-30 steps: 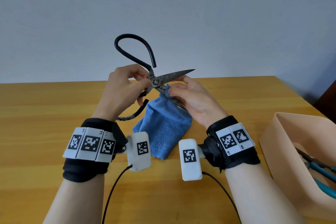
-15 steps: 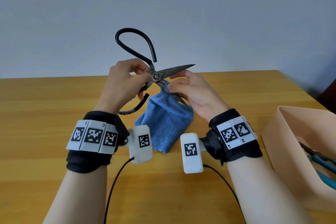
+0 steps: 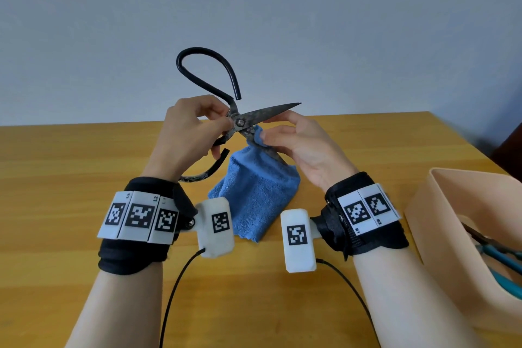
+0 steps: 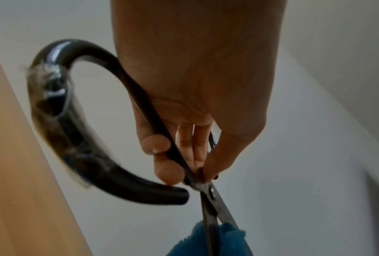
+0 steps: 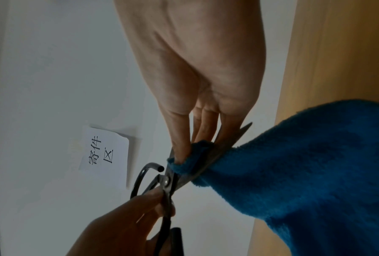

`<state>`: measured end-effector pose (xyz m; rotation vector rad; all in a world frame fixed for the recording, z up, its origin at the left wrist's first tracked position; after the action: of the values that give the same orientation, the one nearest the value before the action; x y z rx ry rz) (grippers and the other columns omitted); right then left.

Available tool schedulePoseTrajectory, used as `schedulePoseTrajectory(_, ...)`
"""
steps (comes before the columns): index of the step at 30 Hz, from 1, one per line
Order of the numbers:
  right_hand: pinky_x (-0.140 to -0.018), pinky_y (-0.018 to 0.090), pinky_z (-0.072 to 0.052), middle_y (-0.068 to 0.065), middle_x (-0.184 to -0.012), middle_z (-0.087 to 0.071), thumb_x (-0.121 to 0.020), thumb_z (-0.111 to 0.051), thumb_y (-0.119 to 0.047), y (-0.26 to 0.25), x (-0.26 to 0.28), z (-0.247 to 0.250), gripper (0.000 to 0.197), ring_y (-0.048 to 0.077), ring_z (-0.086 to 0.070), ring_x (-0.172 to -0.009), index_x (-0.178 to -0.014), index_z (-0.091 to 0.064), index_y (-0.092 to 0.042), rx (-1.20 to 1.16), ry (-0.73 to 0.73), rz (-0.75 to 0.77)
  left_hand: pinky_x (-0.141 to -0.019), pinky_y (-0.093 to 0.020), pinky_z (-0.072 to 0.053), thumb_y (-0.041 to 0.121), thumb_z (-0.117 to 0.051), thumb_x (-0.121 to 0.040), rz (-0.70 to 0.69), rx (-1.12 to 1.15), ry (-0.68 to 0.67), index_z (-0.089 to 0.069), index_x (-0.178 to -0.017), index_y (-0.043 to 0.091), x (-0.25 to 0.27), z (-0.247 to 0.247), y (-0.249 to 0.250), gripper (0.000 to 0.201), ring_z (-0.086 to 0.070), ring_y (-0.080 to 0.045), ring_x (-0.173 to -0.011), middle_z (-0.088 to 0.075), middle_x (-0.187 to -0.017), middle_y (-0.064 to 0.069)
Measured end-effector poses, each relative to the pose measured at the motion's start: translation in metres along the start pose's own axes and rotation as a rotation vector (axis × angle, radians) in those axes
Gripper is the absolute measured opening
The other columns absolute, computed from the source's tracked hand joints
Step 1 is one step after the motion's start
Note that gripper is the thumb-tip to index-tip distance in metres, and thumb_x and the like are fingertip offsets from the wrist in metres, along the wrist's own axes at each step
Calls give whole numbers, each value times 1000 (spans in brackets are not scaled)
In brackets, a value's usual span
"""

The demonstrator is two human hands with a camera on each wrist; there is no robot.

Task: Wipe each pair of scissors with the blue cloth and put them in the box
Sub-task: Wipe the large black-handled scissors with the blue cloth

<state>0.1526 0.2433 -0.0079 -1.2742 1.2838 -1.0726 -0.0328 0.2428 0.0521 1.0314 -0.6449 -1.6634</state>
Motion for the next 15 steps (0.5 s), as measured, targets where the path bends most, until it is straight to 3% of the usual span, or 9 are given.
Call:
schedulePoseTrajectory(5, -94, 38, -52, 6, -87, -74, -78, -69, 11, 3, 1, -1, 44, 25, -68, -92, -118, -61, -6, 75, -39, -33, -49, -21, -43, 11, -66, -86, 1, -9, 2, -66, -84, 14, 0, -2, -3, 3, -60, -21, -43, -65, -77, 5)
schedulePoseTrajectory(8, -85, 31, -54, 12, -88, -73, -80, -73, 5, 2, 1, 2, 40, 24, -69, -88, -118, -60, -1, 27, 1, -21, -47, -19, -42, 11, -66, -86, -2, -6, 8, -66, -84, 14, 0, -3, -1, 4, -59, -21, -42, -64, -76, 6)
schedulePoseTrajectory(11, -79, 28, -53, 9, -81, -70, -82, -65, 13, 1, 2, 1, 39, 22, -66, -82, -119, -59, 1, 21, -29, -30, -46, -23, -42, 11, -66, -86, 11, 0, 5, -66, -85, 15, -1, -2, -3, 4, -59, -20, -42, -64, -77, 6)
schedulePoseTrajectory(13, -76, 27, -52, 6, -78, -70, -81, -59, 18, 2, 1, 0, 40, 20, -65, -79, -116, -60, -1, 27, -46, -43, -47, -19, -41, 10, -66, -86, 7, -4, 2, -66, -84, 15, -1, -4, -3, 4, -59, -20, -42, -65, -78, 4)
schedulePoseTrajectory(15, -74, 27, -51, 6, -78, -70, -80, -65, 15, 3, 1, 0, 37, 20, -65, -78, -110, -62, -5, 25, -33, -42, -47, -15, -40, 10, -65, -86, 2, -10, 1, -66, -84, 14, 0, -6, -2, 4, -60, -21, -42, -67, -79, 2)
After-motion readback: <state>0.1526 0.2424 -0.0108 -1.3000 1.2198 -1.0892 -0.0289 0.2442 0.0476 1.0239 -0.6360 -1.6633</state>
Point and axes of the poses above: each hand's wrist, its own x-axis away from the middle knuckle, its own z-axis out of the back of the hand, y = z × x, the point moved 7 cm from there along -x, towards the middle knuckle
